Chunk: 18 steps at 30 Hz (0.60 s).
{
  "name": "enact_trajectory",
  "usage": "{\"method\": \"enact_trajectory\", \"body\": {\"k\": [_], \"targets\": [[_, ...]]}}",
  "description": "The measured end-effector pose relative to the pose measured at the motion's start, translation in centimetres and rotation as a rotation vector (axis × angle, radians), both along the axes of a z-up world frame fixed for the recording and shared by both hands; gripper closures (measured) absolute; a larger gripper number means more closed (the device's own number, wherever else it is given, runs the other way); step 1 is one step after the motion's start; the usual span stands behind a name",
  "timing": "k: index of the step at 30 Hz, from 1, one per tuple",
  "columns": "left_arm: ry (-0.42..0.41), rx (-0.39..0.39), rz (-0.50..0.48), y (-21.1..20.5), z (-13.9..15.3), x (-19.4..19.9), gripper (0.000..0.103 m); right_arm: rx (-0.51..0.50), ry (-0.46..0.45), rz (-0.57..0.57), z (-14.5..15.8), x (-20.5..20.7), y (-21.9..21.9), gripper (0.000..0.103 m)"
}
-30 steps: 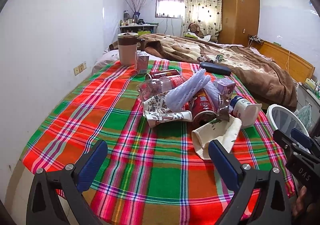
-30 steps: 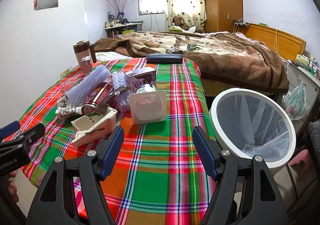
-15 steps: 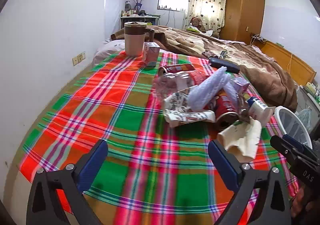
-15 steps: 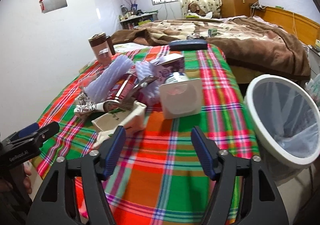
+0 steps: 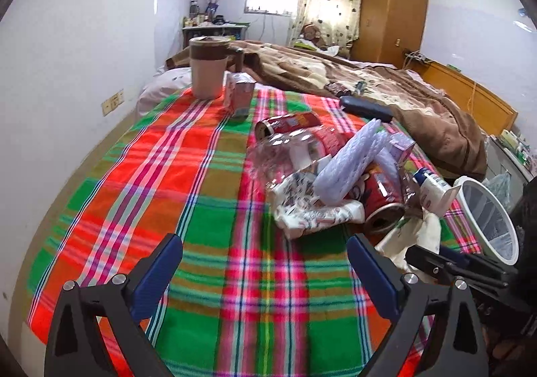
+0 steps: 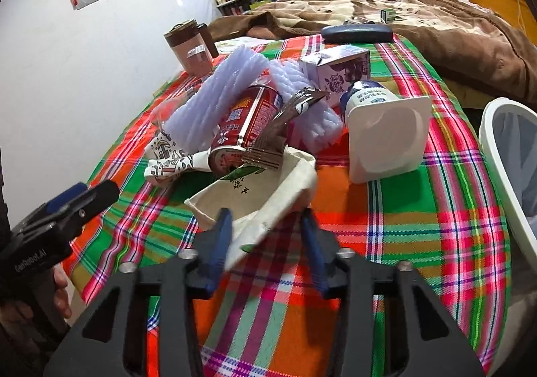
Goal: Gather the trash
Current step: 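Grasp the beige cloth bag with the right tool while the left tool approaches the foam sleeve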
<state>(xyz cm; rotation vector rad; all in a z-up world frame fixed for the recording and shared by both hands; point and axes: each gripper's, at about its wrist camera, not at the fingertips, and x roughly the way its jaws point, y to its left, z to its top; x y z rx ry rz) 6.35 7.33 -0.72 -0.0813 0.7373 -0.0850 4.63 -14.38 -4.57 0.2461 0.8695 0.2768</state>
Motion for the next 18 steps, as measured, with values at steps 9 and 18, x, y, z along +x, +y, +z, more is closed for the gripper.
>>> {"method": "enact_trajectory", "body": {"k": [9,18], "targets": [[0.025,0.007,-0.101,-2.6,0.6,3.7,0.023,0.044,0.012,-0.034,-0.3,0.5,-1.1,0.088],[0.035,0.093,-0.204,-5.8,0.9,7.0,0.045,0.026,0.003,-0.066,0.3,0.3,-2.4,0.089]]}}
